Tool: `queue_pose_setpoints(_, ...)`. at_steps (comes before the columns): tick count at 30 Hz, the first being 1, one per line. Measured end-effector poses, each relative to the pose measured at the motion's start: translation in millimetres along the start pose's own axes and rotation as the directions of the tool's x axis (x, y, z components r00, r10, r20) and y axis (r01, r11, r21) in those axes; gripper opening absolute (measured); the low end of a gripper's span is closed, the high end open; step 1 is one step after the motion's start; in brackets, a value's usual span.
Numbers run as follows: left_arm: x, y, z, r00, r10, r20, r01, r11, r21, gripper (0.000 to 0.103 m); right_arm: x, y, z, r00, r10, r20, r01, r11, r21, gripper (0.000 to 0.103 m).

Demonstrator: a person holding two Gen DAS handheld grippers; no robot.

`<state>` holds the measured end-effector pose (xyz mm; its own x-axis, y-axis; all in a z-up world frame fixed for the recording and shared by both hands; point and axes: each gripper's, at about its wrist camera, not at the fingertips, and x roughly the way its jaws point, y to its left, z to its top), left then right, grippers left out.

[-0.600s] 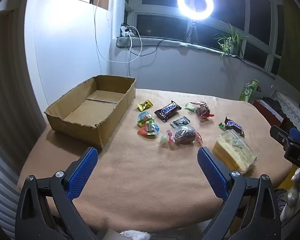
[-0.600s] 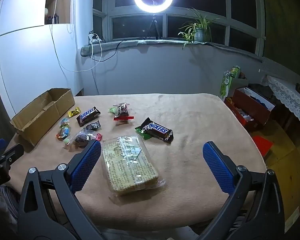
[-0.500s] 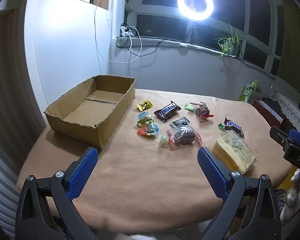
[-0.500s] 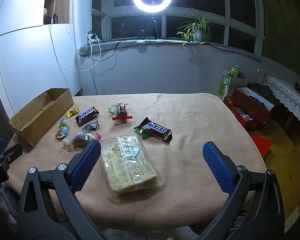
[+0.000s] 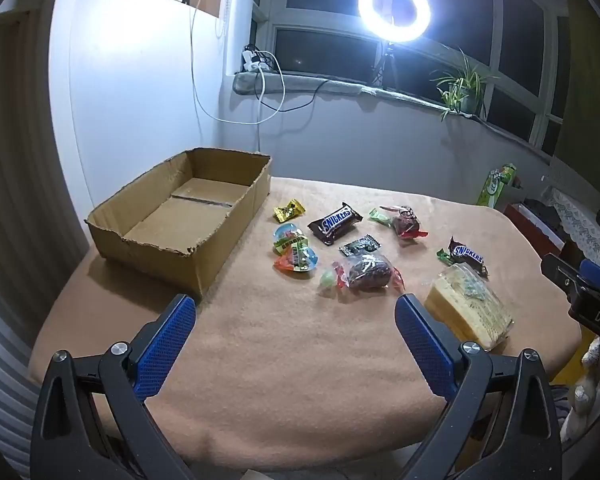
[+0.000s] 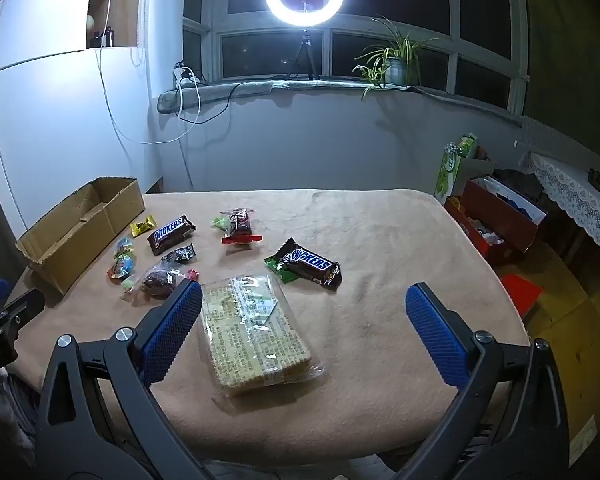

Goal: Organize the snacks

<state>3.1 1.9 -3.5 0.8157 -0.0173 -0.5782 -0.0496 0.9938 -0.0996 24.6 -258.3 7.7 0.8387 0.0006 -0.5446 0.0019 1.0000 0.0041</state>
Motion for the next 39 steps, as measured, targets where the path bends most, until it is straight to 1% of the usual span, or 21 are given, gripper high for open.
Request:
queue_pose_setpoints(12,-2.1,-0.1,1.7,1.0,-0.001,0.005,0.001,1.0,0.001,0.1,0.2,-2.7,3.3,1.0,-0.002,0.004,0.002,1.0,0.003,0.103)
queue_pose_setpoints(39,-3.0,-1.6,2.9,1.0,-0.009,0.01,0.009,1.0,0.0,0.1,-1.0,-0.4,-0.5,1.0,-0.005,0.003,0.005,1.0,-0.005,0.103)
